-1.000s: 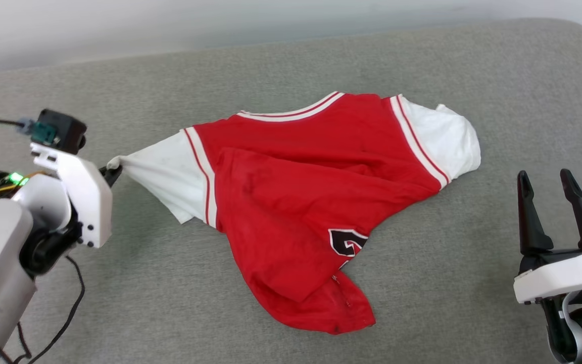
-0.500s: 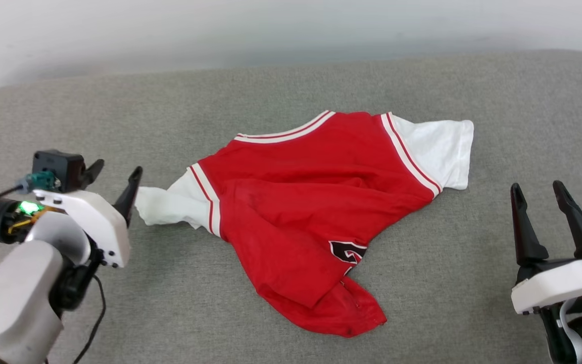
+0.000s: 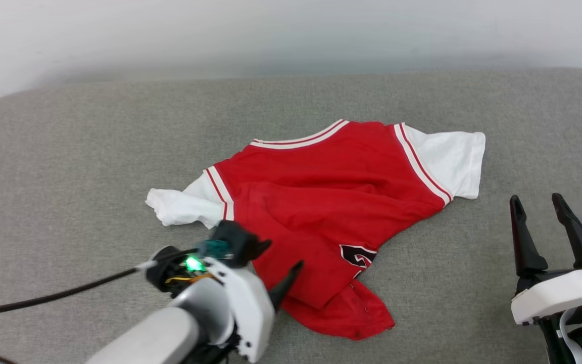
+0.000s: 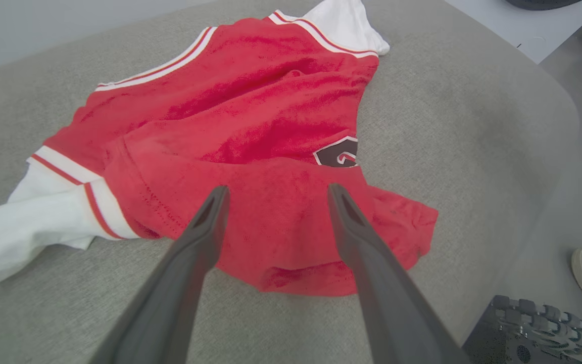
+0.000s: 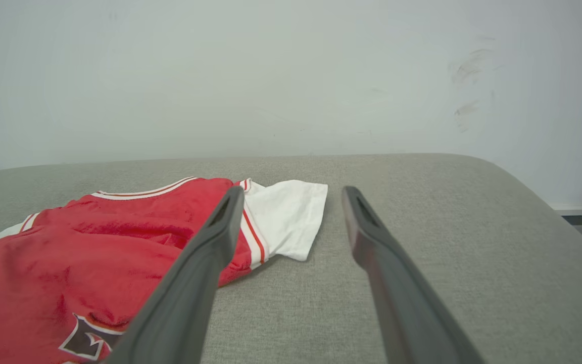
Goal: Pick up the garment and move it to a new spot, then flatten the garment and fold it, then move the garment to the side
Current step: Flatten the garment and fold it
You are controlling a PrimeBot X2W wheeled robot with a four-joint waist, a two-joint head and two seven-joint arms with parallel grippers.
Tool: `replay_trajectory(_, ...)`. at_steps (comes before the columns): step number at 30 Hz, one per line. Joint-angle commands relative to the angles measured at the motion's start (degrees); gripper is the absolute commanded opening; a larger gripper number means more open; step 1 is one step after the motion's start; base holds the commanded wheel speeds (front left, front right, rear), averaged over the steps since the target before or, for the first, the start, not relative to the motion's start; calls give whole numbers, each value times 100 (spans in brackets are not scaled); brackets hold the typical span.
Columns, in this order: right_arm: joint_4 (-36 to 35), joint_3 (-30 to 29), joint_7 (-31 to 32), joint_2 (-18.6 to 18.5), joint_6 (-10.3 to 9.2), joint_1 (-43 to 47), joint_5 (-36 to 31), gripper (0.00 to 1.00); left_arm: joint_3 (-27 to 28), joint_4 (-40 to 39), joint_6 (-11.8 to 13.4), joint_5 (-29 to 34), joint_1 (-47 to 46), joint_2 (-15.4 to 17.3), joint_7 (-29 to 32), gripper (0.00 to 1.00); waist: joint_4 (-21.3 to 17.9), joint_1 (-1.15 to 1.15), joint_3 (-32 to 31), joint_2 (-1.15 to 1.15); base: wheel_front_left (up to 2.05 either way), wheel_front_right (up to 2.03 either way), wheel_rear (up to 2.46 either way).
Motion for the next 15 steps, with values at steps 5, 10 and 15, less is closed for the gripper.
replay_trajectory(5,26,24,-33,-14,-2,-92,41,100,-427,342,-33,318,-453,-607,283,100,-177,1,292,0,0,0,0)
replay_trajectory(10,128,124,-96,-8,-2,-234,-6,100,-729,1046,-27,775,-1091,-1034,519,100,-468,1,575,0,0,0,0)
replay_trajectory(15,261,153,-204,54,-2,-351,-17,100,-855,1772,-172,891,-1614,-1331,757,100,-792,1,829,0,0,0,0)
